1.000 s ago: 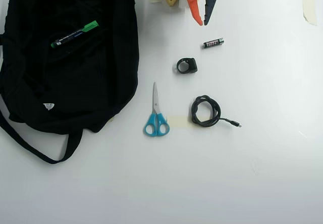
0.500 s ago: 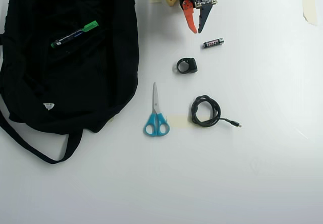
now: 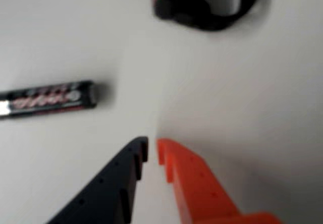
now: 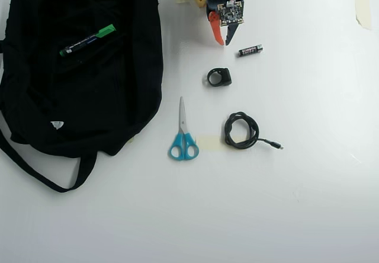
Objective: Put the green marker into the black bag
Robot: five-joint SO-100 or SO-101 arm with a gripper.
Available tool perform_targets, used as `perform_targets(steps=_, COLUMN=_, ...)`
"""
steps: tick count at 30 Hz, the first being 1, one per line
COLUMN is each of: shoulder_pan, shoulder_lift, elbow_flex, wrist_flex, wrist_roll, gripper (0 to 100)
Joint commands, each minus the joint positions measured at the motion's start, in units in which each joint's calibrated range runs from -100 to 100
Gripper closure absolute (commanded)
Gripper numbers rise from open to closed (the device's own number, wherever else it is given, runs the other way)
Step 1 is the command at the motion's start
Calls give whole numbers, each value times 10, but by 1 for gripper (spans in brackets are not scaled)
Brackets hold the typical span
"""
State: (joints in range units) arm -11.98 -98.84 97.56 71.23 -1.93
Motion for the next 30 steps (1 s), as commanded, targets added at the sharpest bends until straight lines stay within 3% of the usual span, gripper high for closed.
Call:
perform_targets(steps=1, shoulder_pan=13, shoulder_lift=-6, elbow_flex=17, wrist_flex=-3, wrist_roll=2, gripper=98)
perform_targets(steps=30, shoulder_pan=13, shoulder_lift=-4, elbow_flex=17, wrist_flex=3, wrist_roll=3, gripper=98)
